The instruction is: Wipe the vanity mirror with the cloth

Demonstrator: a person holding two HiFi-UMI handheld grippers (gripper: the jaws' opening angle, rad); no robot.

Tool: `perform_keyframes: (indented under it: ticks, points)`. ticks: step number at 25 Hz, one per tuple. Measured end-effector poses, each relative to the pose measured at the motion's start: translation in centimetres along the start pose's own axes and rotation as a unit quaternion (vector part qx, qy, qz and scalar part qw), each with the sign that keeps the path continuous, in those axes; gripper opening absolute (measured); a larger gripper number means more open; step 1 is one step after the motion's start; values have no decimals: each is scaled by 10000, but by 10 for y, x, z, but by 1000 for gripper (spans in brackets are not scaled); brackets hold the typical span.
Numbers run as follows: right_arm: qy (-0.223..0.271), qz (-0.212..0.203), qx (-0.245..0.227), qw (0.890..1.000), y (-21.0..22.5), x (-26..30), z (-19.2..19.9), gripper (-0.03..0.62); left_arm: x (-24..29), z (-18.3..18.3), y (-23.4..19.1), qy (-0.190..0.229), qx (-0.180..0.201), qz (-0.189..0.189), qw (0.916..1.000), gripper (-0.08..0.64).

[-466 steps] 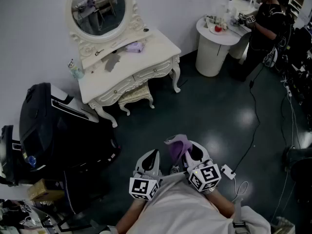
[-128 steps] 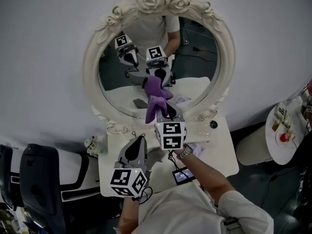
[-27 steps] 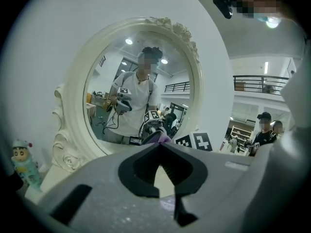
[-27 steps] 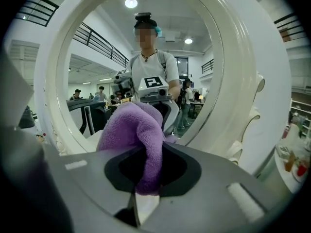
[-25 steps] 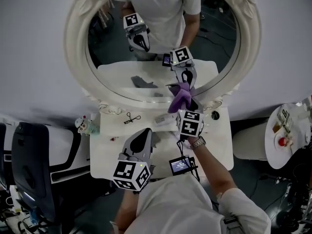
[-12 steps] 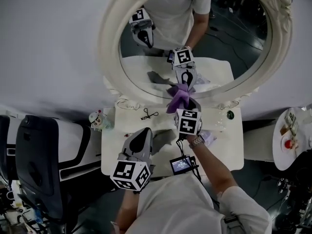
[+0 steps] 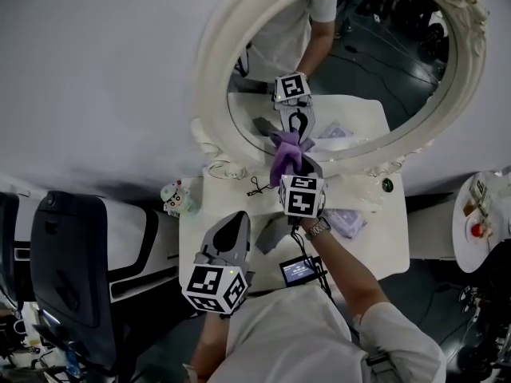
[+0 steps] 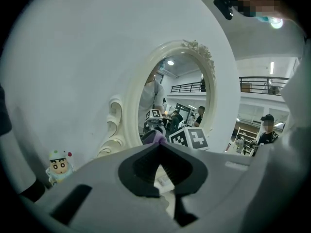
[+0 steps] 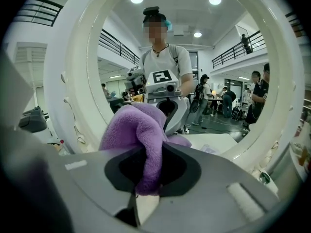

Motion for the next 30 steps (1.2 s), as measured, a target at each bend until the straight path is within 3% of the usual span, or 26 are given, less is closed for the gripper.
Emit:
perform_keyframes:
  ticks: [12, 19, 24, 30]
  points:
    - [412, -420, -373, 9976, -75, -13, -44, 61, -31, -2, -22, 134, -45, 7, 9999, 3]
    - [1086, -626, -586, 9904, -90, -50, -85, 61, -36, -6, -18, 261, -81, 175, 9995, 3]
    - [1385, -596, -689, 9862, -77, -82, -103, 61, -34, -10, -7, 298, -43, 342, 9990, 3]
    - [1793, 24, -300, 9833, 11, -124, -152, 61, -3, -27, 32, 445, 202, 1045, 9933, 3]
Point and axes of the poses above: the fingertips, and each gripper's own axes: x forward along the fingers, y to its right, z out of its underside, the point moved 3 cm from there along -x, backward along the fingers, and after that the axes turned 3 degrees about z, right-handed, at the moved point
